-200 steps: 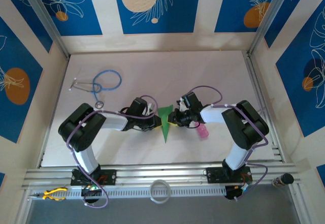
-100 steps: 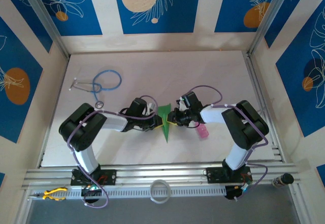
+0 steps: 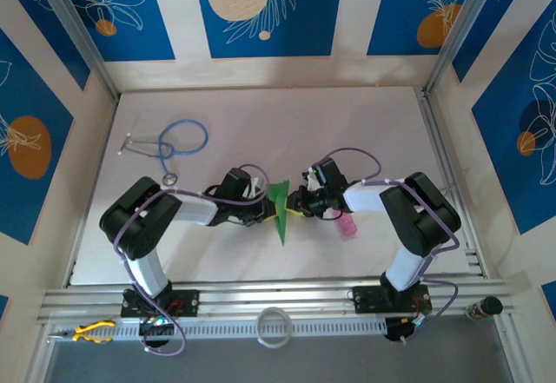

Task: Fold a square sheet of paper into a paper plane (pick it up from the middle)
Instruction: Turn over a paper plane at the center of the table.

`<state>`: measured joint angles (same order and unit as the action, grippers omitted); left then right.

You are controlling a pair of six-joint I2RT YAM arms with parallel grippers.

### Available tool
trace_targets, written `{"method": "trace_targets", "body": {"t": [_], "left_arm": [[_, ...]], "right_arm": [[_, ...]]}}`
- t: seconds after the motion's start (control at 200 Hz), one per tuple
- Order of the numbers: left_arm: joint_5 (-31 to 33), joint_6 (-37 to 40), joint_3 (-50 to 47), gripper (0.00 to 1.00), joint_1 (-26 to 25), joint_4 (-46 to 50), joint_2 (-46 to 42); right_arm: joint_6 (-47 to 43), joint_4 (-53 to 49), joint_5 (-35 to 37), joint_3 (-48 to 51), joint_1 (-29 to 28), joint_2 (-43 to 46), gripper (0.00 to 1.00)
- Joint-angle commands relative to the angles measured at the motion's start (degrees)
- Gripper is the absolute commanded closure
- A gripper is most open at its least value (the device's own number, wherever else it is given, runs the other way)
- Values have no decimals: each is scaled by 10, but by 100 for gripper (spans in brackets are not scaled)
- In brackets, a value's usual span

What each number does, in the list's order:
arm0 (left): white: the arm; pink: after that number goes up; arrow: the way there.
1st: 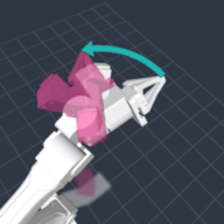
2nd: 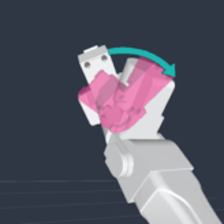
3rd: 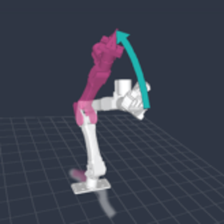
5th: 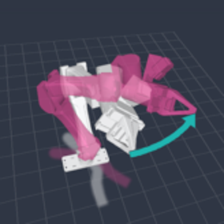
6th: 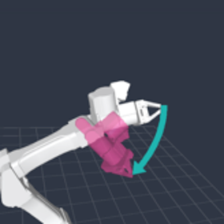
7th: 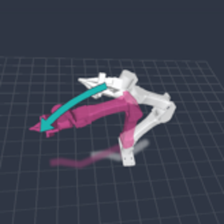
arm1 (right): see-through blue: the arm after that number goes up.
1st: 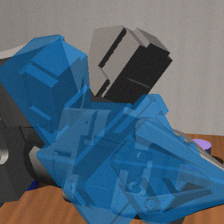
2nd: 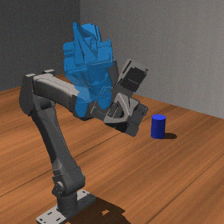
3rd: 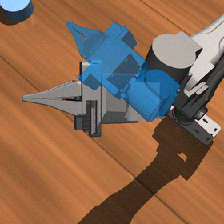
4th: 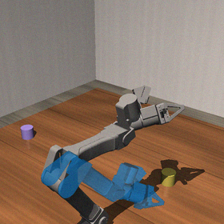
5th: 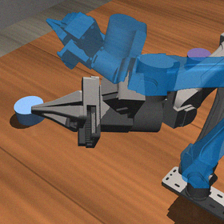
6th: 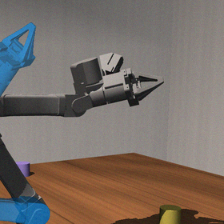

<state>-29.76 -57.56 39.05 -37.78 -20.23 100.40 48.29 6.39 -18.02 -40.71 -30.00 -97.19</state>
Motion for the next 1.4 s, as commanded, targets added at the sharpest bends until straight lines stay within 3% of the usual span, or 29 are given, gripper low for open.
{"method": "trace_targets", "body": {"t": [0.0,0.23,0.665,0.935,1.146,1.396], "left_arm": [[25,40,20,92,1,74,-36],[47,90,58,91,0,168,-56],[73,129,62,91,0,206,-82],[79,134,59,91,0,210,-90],[85,133,61,90,0,211,-87],[94,142,60,90,-1,229,-88]], "right_arm": [[-21,-32,12,-1,-4,41,74],[-26,-54,15,-28,-24,60,68],[20,-62,-6,-97,-30,9,59],[-6,-156,4,-180,-48,-51,57],[-30,-234,44,-213,-60,-69,58],[-26,-223,49,-178,-46,-49,67]]}}
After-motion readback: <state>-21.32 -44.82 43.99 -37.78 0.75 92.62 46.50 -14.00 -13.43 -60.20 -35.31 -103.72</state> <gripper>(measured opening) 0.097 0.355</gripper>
